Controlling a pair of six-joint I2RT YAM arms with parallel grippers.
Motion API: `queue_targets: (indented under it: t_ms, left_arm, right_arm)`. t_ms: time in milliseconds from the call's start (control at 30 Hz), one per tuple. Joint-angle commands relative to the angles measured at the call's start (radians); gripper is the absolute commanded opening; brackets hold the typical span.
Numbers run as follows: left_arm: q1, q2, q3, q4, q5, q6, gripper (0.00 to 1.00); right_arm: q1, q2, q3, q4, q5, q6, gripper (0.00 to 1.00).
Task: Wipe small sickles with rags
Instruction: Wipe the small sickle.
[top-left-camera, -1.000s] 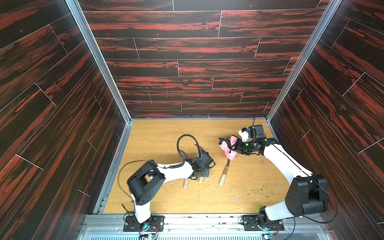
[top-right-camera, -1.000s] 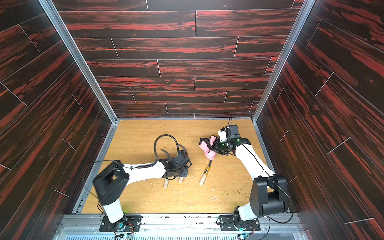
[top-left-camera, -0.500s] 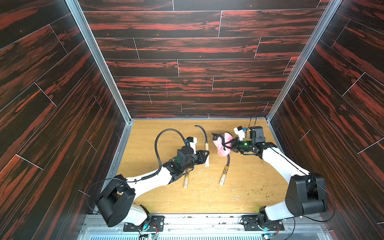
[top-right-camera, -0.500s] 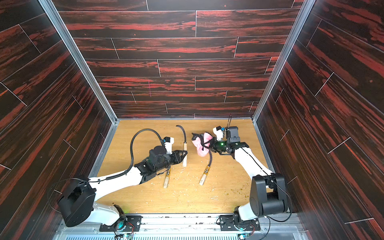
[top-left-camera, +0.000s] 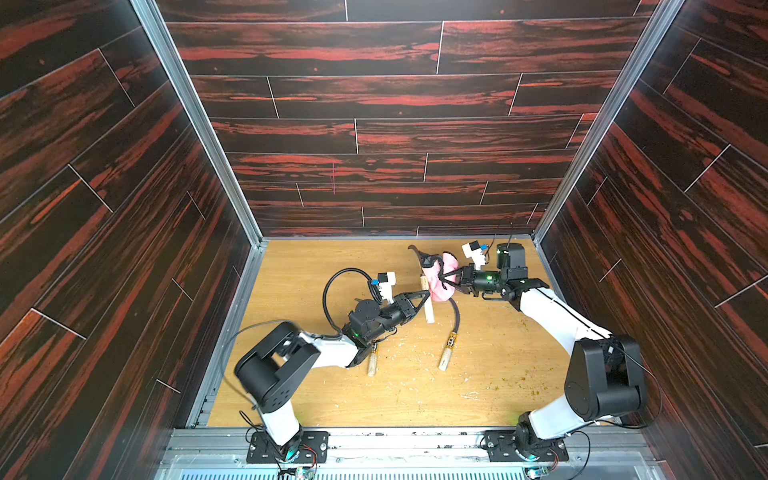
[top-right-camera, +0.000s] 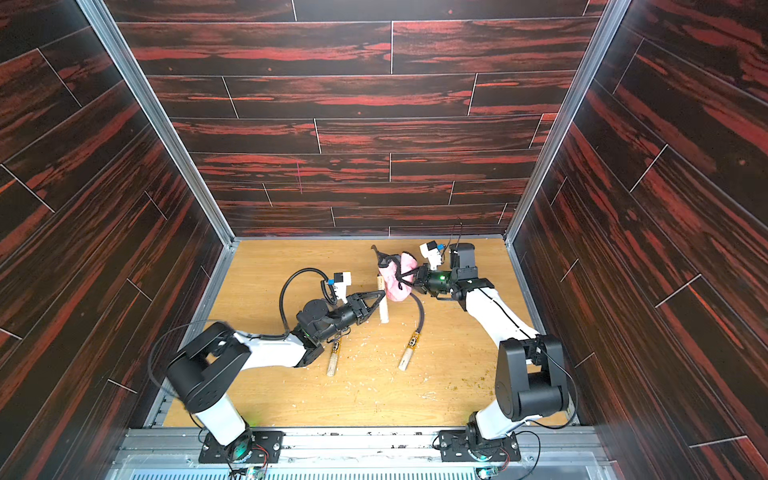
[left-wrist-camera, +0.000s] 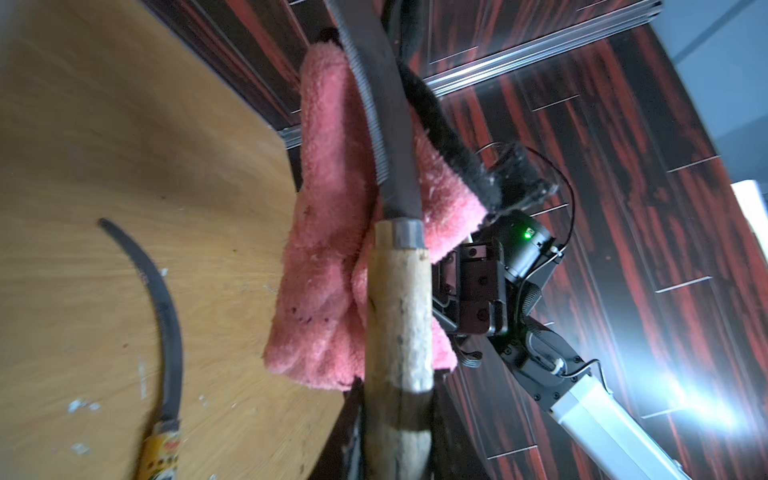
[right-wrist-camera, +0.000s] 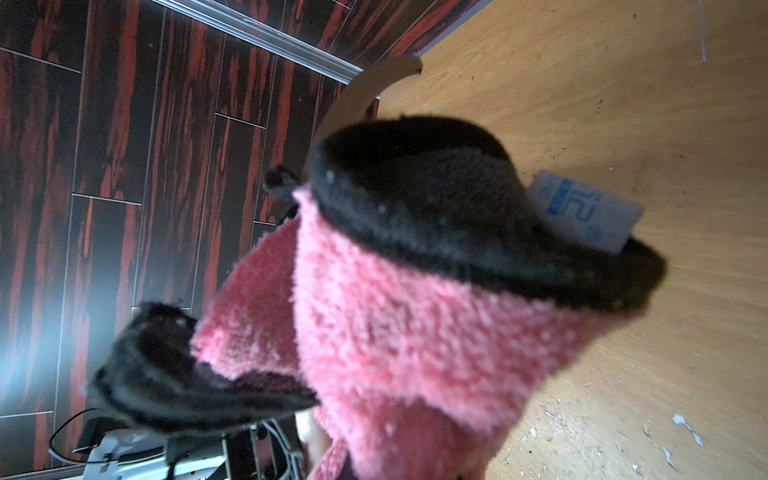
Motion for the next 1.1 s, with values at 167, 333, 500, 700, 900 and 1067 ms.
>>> queue_targets:
  t_ms: [167,333,500,700,900,1067]
  left_arm:
    - [0.013,0.030,0.054,0.142,0.045,-0.031,0.00]
    - [0.029,0.028,0.077,0.149,0.056,-0.026,0.00]
    - [0.044,0.019,0.097,0.128,0.068,-0.012,0.00]
    - [0.075,0.023,0.089,0.117,0.077,-0.003,0.00]
    - [0.102,0.022,0.069,0.092,0.078,0.019,0.00]
    - [0.144,0.007,0.056,0.039,0.082,0.047,0.00]
  right_arm:
    - [0.055,0.000,0.055,-0.061,-0.018,-0.048,0.00]
    - [0.110,-0.013,0.023,-0.069,-0.006,-0.047,0.00]
    - [0.152,-0.049,-0.011,-0.087,0.032,-0.057,0.00]
    - [0.196,-0.110,-0.033,-0.149,0.094,-0.085,0.00]
    - [0.207,-0.165,-0.075,-0.168,0.138,-0.079,0.00]
    - [0.235,-0.231,-0.119,-0.217,0.184,-0.087,0.00]
